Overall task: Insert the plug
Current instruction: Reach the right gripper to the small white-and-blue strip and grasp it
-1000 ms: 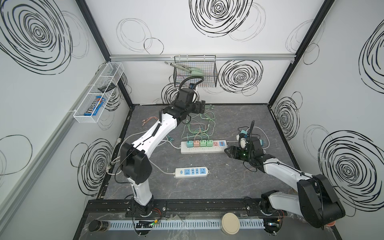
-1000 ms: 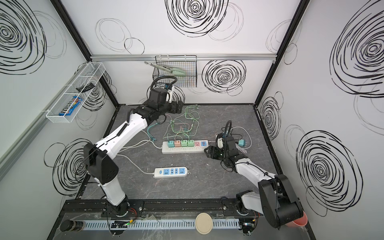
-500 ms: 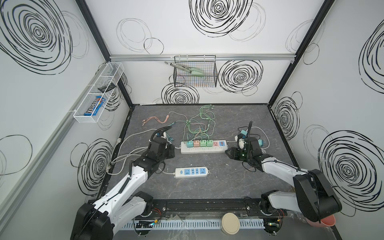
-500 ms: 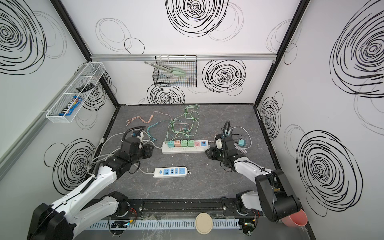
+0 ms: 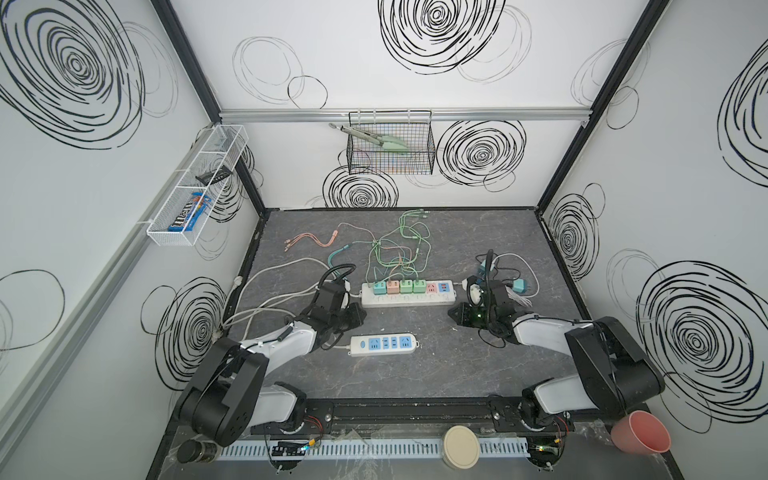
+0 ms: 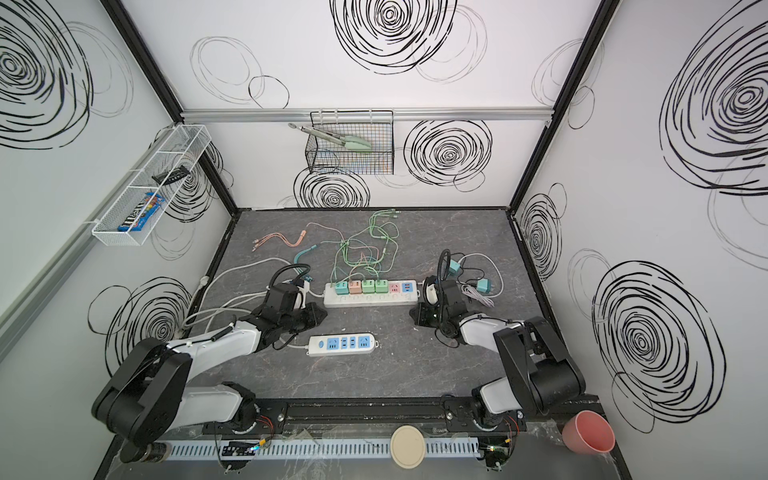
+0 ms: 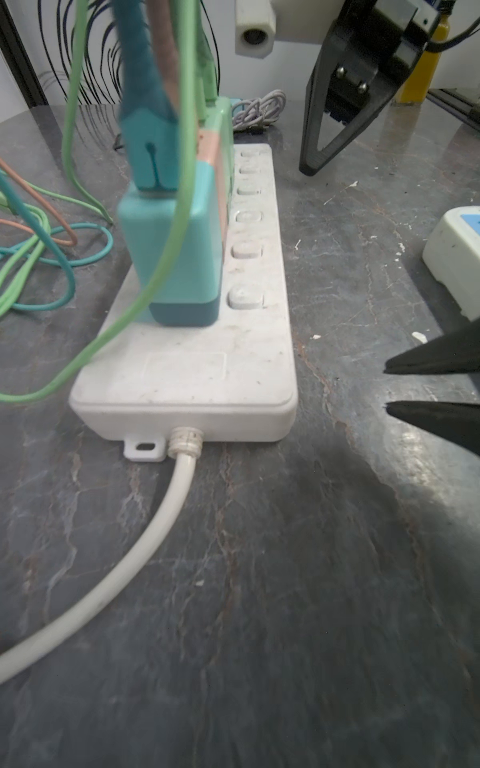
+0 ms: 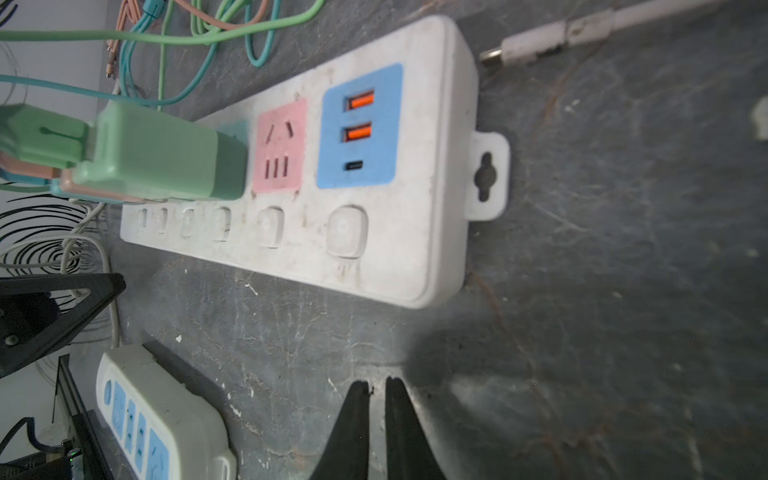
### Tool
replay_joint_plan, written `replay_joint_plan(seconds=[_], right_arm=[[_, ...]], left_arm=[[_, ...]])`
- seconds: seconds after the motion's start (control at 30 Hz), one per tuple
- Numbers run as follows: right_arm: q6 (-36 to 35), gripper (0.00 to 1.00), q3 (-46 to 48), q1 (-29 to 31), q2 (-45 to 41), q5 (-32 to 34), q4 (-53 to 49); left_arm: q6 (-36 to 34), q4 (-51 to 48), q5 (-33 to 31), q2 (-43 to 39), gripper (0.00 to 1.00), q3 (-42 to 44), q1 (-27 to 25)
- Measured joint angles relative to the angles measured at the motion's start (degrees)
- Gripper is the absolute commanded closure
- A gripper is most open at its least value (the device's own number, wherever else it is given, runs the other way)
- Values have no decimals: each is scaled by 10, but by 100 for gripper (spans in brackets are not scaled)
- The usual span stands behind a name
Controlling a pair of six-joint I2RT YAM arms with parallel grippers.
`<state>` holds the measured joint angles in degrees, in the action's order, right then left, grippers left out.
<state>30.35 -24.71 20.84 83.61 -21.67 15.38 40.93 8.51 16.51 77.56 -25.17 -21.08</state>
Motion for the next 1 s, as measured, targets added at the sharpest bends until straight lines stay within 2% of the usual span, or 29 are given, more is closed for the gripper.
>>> replay_joint_plan(seconds=[0.13,0.33,0.53,0.73,0.8,0.9,1.0], right_arm=[[9,83,-10,0,31,4,28],[11,82,-49,-10,90,-1,66],[11,80,-126,-25,170,-10,90],[21,76,-203,-32,238,-25,99],[24,70,-219,-33,250,-30,100],[21,52,-228,-34,249,-35,94],[0,38,-224,-26,221,-33,68]], left_arm=[[-7,28,9,54,83,-2,12],[-31,45,18,128,83,-64,40],[-45,59,31,222,85,-155,73],[-58,52,25,304,83,-259,78],[-62,45,20,318,83,-281,78],[-67,30,12,312,77,-286,76],[-68,14,-1,270,70,-265,72]])
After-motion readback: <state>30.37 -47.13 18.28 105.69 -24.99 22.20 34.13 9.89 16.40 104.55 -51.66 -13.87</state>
